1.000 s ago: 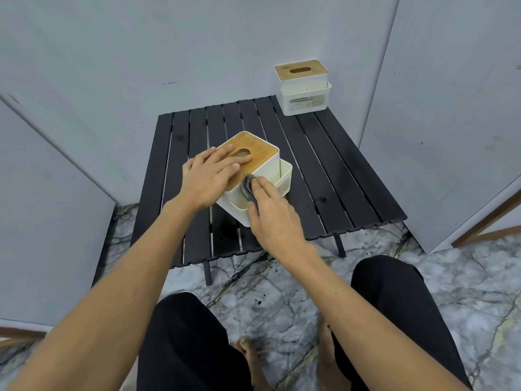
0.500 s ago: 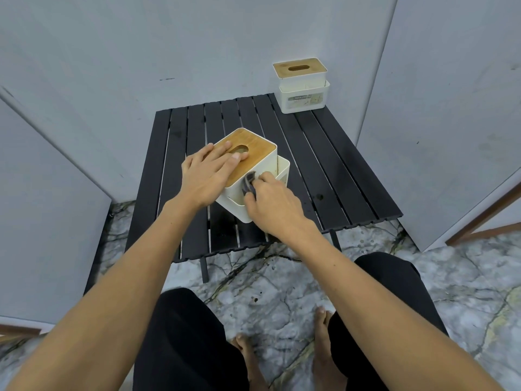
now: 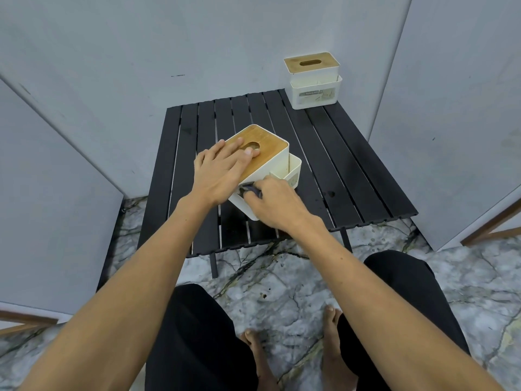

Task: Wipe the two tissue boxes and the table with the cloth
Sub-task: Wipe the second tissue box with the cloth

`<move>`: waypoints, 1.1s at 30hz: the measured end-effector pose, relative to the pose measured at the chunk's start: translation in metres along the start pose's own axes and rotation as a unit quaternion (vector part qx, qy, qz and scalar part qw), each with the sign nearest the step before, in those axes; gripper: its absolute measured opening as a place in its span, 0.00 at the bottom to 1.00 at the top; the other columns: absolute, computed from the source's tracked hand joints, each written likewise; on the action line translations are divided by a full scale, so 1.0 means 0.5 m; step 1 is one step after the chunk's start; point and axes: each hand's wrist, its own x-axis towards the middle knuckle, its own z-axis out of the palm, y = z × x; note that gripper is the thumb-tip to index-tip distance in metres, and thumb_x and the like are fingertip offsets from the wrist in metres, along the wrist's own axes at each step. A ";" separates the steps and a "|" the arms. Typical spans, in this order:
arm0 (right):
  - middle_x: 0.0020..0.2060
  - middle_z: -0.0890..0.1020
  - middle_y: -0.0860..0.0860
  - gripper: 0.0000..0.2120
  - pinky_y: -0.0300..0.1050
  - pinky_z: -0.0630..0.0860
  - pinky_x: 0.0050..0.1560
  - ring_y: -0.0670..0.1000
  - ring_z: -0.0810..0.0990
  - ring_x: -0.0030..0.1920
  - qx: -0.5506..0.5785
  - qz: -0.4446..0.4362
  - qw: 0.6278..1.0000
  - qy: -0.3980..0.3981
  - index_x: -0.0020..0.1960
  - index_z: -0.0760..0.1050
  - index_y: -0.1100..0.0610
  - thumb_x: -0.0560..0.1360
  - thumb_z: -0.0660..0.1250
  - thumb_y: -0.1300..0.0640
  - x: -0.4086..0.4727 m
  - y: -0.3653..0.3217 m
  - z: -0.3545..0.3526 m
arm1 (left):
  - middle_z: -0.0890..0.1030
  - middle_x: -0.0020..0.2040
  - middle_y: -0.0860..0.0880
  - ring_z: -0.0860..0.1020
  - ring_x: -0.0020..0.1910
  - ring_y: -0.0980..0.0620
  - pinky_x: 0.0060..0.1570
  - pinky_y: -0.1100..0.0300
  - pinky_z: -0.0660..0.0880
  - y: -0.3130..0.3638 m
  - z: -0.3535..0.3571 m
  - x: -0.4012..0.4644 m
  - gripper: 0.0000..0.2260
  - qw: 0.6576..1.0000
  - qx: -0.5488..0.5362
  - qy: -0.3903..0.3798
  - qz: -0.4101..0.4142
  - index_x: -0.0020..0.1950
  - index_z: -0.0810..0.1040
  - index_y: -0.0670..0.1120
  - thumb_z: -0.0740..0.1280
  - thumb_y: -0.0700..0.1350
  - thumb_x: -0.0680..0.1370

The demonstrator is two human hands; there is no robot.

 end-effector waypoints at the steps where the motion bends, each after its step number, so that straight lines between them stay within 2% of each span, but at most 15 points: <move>1: 0.46 0.77 0.55 0.13 0.52 0.77 0.44 0.57 0.77 0.47 0.006 0.004 1.000 0.008 0.43 0.77 0.58 0.79 0.60 0.51 0.004 0.007 -0.002 | 0.60 0.79 0.64 0.52 0.79 0.58 0.76 0.50 0.42 -0.001 0.000 0.000 0.28 1.000 0.000 -0.002 0.003 0.69 0.69 0.74 0.37 0.69 0.78; 3: 0.46 0.78 0.55 0.12 0.50 0.75 0.43 0.57 0.77 0.46 0.008 0.008 1.000 0.027 0.43 0.75 0.56 0.80 0.60 0.50 0.009 0.021 -0.007 | 0.60 0.79 0.63 0.52 0.79 0.57 0.76 0.50 0.43 -0.003 0.001 0.000 0.28 1.000 0.003 -0.002 0.006 0.70 0.69 0.74 0.37 0.69 0.78; 7: 0.47 0.77 0.53 0.14 0.47 0.70 0.42 0.55 0.76 0.47 0.004 0.001 0.999 0.032 0.49 0.77 0.57 0.80 0.61 0.47 0.013 0.031 -0.009 | 0.61 0.79 0.63 0.52 0.79 0.57 0.76 0.50 0.43 -0.006 0.005 0.000 0.28 1.000 0.002 0.008 0.005 0.69 0.69 0.75 0.37 0.70 0.78; 13: 0.49 0.77 0.51 0.19 0.51 0.75 0.43 0.55 0.76 0.48 -0.021 -0.001 0.999 0.035 0.52 0.78 0.55 0.80 0.60 0.41 0.003 0.014 0.010 | 0.61 0.79 0.63 0.53 0.79 0.57 0.76 0.49 0.44 -0.009 0.010 0.000 0.27 1.000 0.014 0.015 0.006 0.69 0.69 0.75 0.37 0.70 0.78; 17: 0.48 0.76 0.50 0.18 0.49 0.70 0.42 0.55 0.77 0.49 -0.025 0.041 0.997 0.065 0.54 0.77 0.56 0.80 0.60 0.42 0.015 0.021 0.001 | 0.61 0.79 0.63 0.53 0.79 0.56 0.76 0.49 0.45 -0.008 0.010 0.002 0.28 1.000 0.017 0.017 0.007 0.69 0.69 0.74 0.38 0.71 0.78; 22: 0.52 0.76 0.54 0.17 0.48 0.68 0.45 0.57 0.76 0.50 0.018 0.028 0.992 0.124 0.56 0.70 0.59 0.78 0.64 0.46 -0.011 -0.004 0.028 | 0.61 0.79 0.63 0.53 0.79 0.57 0.76 0.48 0.46 -0.010 0.012 0.000 0.26 0.999 0.021 0.023 0.007 0.70 0.68 0.75 0.38 0.69 0.79; 27: 0.54 0.75 0.55 0.14 0.49 0.71 0.50 0.56 0.75 0.53 -0.001 -0.016 0.996 0.087 0.58 0.74 0.61 0.81 0.61 0.51 -0.037 -0.007 0.040 | 0.62 0.79 0.63 0.53 0.79 0.56 0.76 0.47 0.46 -0.007 0.013 0.000 0.25 1.000 0.011 0.025 0.009 0.69 0.69 0.75 0.38 0.68 0.80; 30: 0.55 0.74 0.55 0.16 0.47 0.70 0.48 0.56 0.74 0.52 0.003 0.011 0.996 0.085 0.59 0.75 0.61 0.81 0.61 0.49 -0.022 0.006 0.028 | 0.62 0.79 0.63 0.53 0.79 0.57 0.76 0.48 0.45 -0.008 0.011 0.001 0.24 1.000 0.007 0.023 0.006 0.69 0.69 0.74 0.39 0.67 0.81; 33: 0.54 0.75 0.55 0.17 0.42 0.64 0.45 0.53 0.73 0.49 -0.007 0.035 0.993 0.112 0.59 0.75 0.61 0.82 0.60 0.49 -0.009 0.012 0.023 | 0.61 0.79 0.63 0.53 0.79 0.57 0.76 0.49 0.44 -0.008 0.011 0.002 0.25 1.000 0.002 0.016 0.002 0.68 0.70 0.75 0.39 0.68 0.79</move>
